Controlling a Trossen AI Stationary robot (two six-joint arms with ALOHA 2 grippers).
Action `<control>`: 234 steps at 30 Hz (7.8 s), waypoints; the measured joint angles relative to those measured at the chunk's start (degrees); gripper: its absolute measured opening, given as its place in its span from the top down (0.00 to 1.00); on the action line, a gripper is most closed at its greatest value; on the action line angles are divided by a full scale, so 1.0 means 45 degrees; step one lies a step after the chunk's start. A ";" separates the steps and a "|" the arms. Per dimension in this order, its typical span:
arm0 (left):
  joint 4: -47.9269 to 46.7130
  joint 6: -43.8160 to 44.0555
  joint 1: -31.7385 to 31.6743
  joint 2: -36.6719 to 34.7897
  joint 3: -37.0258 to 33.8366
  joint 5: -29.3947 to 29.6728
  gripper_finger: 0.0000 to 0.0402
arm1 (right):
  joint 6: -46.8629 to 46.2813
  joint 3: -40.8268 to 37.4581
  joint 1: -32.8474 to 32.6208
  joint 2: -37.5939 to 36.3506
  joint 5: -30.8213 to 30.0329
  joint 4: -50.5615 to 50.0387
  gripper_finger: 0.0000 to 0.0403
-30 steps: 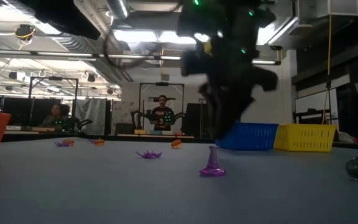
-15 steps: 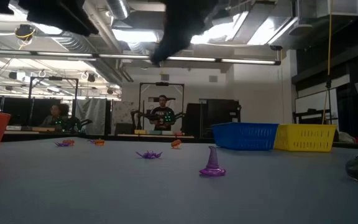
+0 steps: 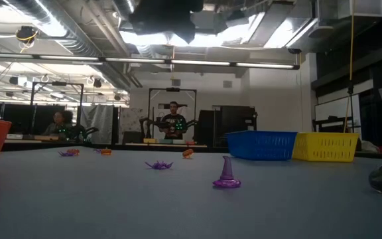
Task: Sort Halloween decoration
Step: Put the brown skull toy into the green bin, then put the orange pumpkin toy into the yellow box
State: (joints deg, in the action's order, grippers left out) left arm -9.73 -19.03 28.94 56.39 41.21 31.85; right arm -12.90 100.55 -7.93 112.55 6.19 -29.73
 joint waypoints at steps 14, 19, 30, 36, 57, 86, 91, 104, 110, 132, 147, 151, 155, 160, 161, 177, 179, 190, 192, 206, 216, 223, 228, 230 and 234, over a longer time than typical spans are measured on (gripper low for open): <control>0.0798 -0.1242 0.0074 0.0935 -0.0005 0.0453 0.58 | -0.2566 0.0010 0.0968 -0.0049 0.3303 0.1611 0.78; 0.1291 -0.1242 0.0066 0.0935 -0.0005 0.0457 0.58 | -0.2561 0.0010 0.0955 -0.0049 0.3306 0.1730 0.78; 0.1549 -0.1222 0.0045 0.0925 0.0000 0.0413 0.58 | -0.2561 0.0015 0.0934 -0.0049 0.3337 0.2811 0.78; 0.1646 -0.1222 0.0045 0.0925 0.0000 0.0405 0.58 | -0.2560 0.0013 0.0934 -0.0049 0.3339 0.2840 0.78; 0.2036 -0.1238 -0.0290 0.0945 -0.0005 0.0352 0.59 | -0.2498 0.0015 0.0938 -0.0049 0.2755 0.2990 0.78; 0.1957 -0.1242 -0.0378 0.0945 -0.0005 0.0365 0.81 | -0.3122 0.0015 0.0938 -0.0049 0.2813 0.2951 0.78; 0.1969 -0.1239 -0.0380 0.0945 -0.0005 0.0377 0.81 | -0.3081 0.0015 0.0938 -0.0049 0.2868 0.2958 0.74; 0.1981 -0.1208 -0.0373 0.0945 -0.0005 0.0362 0.81 | -0.2712 0.0015 0.0972 -0.0049 0.2669 0.2971 0.48; 0.1952 -0.1192 -0.0388 0.0945 -0.0005 0.0436 0.81 | -0.2719 0.0015 0.0958 -0.0049 0.3528 0.2927 0.48; 0.1420 0.0479 -0.0311 0.0945 -0.0005 0.0399 0.81 | -0.0160 0.0015 0.1086 -0.0379 0.3020 -0.1986 0.48; -0.3713 0.8850 0.1374 0.0945 -0.0005 -0.1462 0.81 | 0.0751 0.0015 0.1093 -0.0379 0.1754 -0.2898 0.48; -0.5204 1.2088 0.1847 0.0945 -0.0005 -0.3851 0.81 | 0.0777 0.0015 0.1089 -0.0379 0.1754 -0.3071 0.48; -0.6147 1.4874 0.2411 0.0945 -0.0005 -0.6197 0.81 | 0.0984 0.0015 0.1089 -0.0379 0.1754 -0.3076 0.48; -0.7020 1.7298 0.3054 0.0945 -0.0005 -0.7954 0.81 | 0.0989 0.0015 0.1089 -0.0379 0.1754 -0.3076 0.48; -0.7171 1.7774 0.3170 0.0945 -0.0005 -0.8149 0.81 | 0.0992 0.0015 0.1089 -0.0379 0.1754 -0.3076 0.48; -0.8399 2.2203 0.4202 0.0945 -0.0005 -0.9317 0.81 | 0.1616 0.0010 0.1089 -0.0379 0.1754 -0.3071 0.48; -0.8425 2.2208 0.4202 0.0945 -0.0005 -0.9311 0.81 | 0.1616 0.0010 0.1089 -0.0379 0.1756 -0.3071 0.48; -0.8744 2.3144 0.4198 0.0945 -0.0005 -0.8853 0.67 | 0.1640 -0.0088 0.1089 -0.0379 0.1759 -0.3071 0.48; -0.8746 2.3165 0.4193 0.0945 -0.0005 -0.8791 0.65 | 0.1810 -0.0252 0.1089 -0.0379 0.1759 -0.3079 0.48; -0.8680 2.3155 0.4193 0.0945 -0.0005 -0.6185 0.58 | 0.4193 -0.1622 0.1104 -0.0379 -0.2000 -0.3042 0.48; -0.8551 2.3151 0.4192 0.0945 -0.0005 -0.5216 0.58 | 0.5494 -0.3478 0.1618 -0.0374 -0.3651 -0.1941 0.48; -0.7875 2.3155 0.4190 0.0940 -0.0005 -0.5192 0.58 | 0.5864 -0.4457 0.2798 -0.0374 -0.3126 0.0091 0.48; -0.7816 2.3151 0.4193 0.0940 -0.0005 -0.5187 0.58 | 0.6647 -0.5004 0.3566 -0.0374 -0.1441 0.1532 0.48; -0.7816 2.3151 0.4189 0.0940 -0.0005 -0.5184 0.58 | 0.6739 -0.5218 0.3755 -0.0374 -0.0828 0.2076 0.48; -0.7816 2.3146 0.4193 0.0940 -0.0005 -0.4869 0.58 | 0.6980 -0.5714 0.3887 -0.0374 -0.0502 0.2502 0.48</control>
State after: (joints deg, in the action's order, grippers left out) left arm -44.91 85.12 47.81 60.62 41.19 9.94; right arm 18.51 74.84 9.56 110.87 3.94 -18.47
